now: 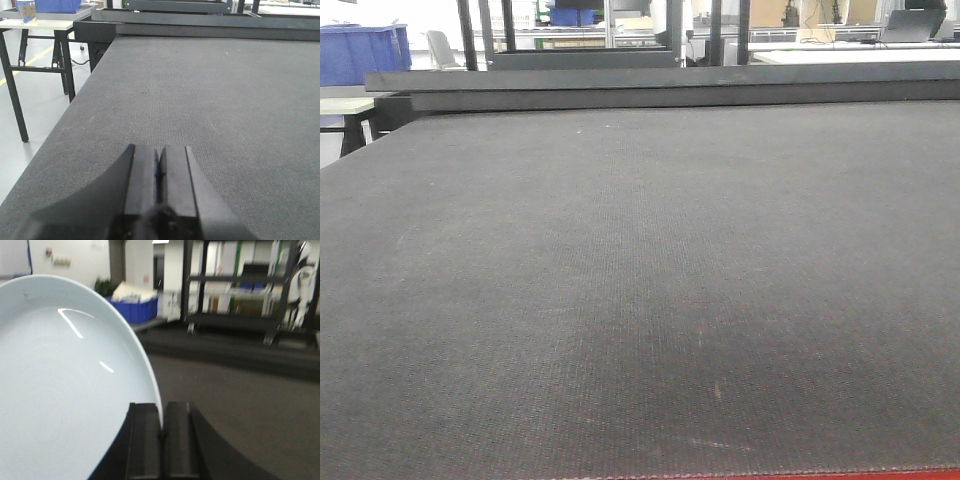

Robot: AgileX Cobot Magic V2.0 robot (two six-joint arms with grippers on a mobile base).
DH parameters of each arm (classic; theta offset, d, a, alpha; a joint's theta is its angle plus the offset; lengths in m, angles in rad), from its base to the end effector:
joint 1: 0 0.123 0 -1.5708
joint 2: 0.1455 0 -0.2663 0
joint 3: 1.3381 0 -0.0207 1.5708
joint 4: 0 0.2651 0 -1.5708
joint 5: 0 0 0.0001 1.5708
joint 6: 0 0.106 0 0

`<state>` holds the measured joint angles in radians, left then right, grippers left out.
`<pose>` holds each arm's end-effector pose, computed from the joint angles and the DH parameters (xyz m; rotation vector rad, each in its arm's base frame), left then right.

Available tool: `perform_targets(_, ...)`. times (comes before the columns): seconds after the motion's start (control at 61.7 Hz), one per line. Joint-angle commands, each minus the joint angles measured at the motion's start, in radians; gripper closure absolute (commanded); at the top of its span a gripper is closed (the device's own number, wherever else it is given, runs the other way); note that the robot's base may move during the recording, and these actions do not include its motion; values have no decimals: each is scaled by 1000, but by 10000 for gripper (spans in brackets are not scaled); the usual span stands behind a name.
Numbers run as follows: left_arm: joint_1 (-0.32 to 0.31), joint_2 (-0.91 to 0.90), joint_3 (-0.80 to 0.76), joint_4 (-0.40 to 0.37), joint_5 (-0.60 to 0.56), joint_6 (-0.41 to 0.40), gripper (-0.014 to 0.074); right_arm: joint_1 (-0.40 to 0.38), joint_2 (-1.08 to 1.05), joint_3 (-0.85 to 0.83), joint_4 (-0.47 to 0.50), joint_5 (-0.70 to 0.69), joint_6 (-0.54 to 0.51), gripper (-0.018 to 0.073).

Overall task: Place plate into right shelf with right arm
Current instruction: 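Raise the held plate and drive the base away from the table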

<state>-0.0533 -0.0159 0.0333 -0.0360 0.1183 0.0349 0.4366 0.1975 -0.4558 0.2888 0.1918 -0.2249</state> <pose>0.1046 -0.0060 0.1913 0.0457 1.6188 -0.0452 0.0847 0.0459 0.3387 -0.3120 1.3899 0.4481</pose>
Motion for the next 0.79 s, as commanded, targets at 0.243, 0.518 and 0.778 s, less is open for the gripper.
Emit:
perform_targets(0.243, 1, -7, 8, -6, -86, -3, 643, -3, -24, 77, 10, -310, 3, 504)
perform_targets(0.518, 1, -7, 8, -6, -86, -3, 643, -3, -24, 77, 10, -308, 3, 504)
perform_targets(0.778, 1, -7, 8, -6, -86, -3, 643, -3, -24, 77, 10, -308, 3, 504)
